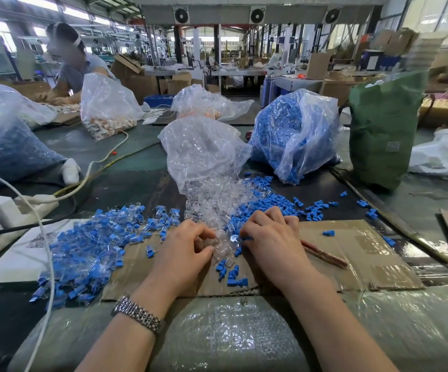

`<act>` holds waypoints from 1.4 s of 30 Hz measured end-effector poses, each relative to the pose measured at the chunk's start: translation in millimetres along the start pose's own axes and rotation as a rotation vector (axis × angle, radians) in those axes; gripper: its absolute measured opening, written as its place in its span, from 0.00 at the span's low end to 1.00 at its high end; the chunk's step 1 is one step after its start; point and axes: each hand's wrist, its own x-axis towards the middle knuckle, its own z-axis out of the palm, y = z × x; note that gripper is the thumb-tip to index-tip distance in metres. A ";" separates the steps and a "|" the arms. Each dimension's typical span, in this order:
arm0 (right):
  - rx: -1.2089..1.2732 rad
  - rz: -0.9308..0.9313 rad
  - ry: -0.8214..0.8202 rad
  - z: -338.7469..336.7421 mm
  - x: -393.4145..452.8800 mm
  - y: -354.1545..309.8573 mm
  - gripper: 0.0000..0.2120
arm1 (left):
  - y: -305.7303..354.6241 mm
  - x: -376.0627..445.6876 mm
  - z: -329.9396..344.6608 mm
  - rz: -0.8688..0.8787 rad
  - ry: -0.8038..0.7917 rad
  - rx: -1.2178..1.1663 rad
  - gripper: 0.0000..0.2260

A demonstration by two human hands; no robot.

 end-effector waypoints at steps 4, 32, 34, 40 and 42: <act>0.038 -0.009 -0.034 2.6 -1.5 0.5 0.09 | -2.0 0.5 -0.4 0.006 -0.007 0.008 0.05; 1.186 0.123 0.088 -23.4 -8.2 -0.4 0.03 | 3.9 3.0 -14.1 -0.387 -0.199 -1.287 0.09; 1.157 0.094 0.066 -21.7 -8.3 -2.2 0.05 | 3.8 3.4 -14.4 -0.396 -0.219 -1.284 0.09; 1.020 -0.005 0.117 -19.7 -9.5 -7.7 0.04 | 5.9 2.9 -13.5 -0.348 -0.254 -1.298 0.07; 0.957 -0.040 0.141 -19.2 -10.3 -8.8 0.04 | 6.5 2.0 -13.3 -0.330 -0.263 -1.299 0.07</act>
